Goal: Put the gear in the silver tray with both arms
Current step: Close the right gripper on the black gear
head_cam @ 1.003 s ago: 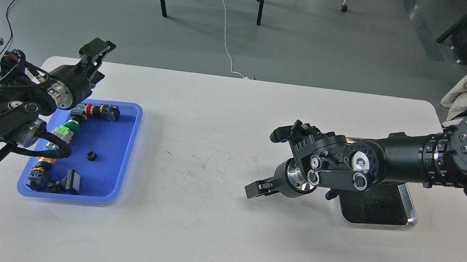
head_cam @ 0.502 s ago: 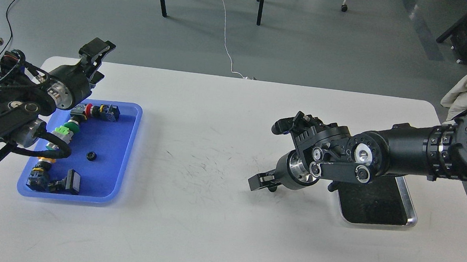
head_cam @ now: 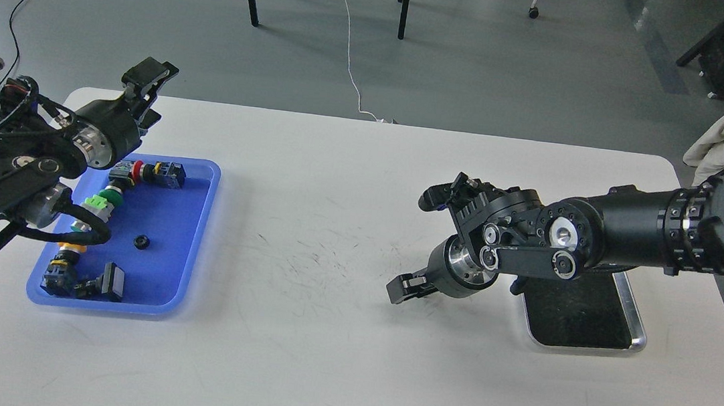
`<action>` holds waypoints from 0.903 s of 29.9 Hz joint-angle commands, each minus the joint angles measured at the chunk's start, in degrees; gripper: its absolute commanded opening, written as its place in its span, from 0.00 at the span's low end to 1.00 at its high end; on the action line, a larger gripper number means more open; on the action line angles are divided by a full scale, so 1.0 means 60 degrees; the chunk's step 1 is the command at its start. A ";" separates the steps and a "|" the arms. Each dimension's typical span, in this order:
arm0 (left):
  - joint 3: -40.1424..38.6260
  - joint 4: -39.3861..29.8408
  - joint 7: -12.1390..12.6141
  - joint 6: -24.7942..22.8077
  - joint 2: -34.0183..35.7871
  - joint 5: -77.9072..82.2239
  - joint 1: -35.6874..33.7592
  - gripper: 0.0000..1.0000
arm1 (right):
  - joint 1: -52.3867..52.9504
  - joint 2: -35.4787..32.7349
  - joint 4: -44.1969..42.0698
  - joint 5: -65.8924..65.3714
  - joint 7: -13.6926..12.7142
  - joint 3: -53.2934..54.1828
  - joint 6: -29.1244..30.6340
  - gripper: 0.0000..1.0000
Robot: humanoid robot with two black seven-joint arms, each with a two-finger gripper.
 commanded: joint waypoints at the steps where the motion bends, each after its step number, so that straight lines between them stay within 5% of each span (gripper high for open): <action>1: 0.0013 0.0002 0.0000 -0.0001 -0.0003 0.0000 0.0013 0.98 | 0.0013 0.0008 0.0000 -0.0051 -0.0001 -0.0040 0.0034 0.76; 9: 0.0028 -0.0012 0.0000 -0.0001 -0.0003 0.0015 -0.0001 0.98 | 0.0057 0.0037 -0.0030 -0.0051 -0.0001 -0.0040 0.0078 0.69; 27: 0.0043 0.0002 0.0000 -0.0001 -0.0062 0.0015 -0.0001 0.98 | 0.0057 0.0081 -0.0132 -0.0168 -0.0001 -0.0245 0.0078 0.36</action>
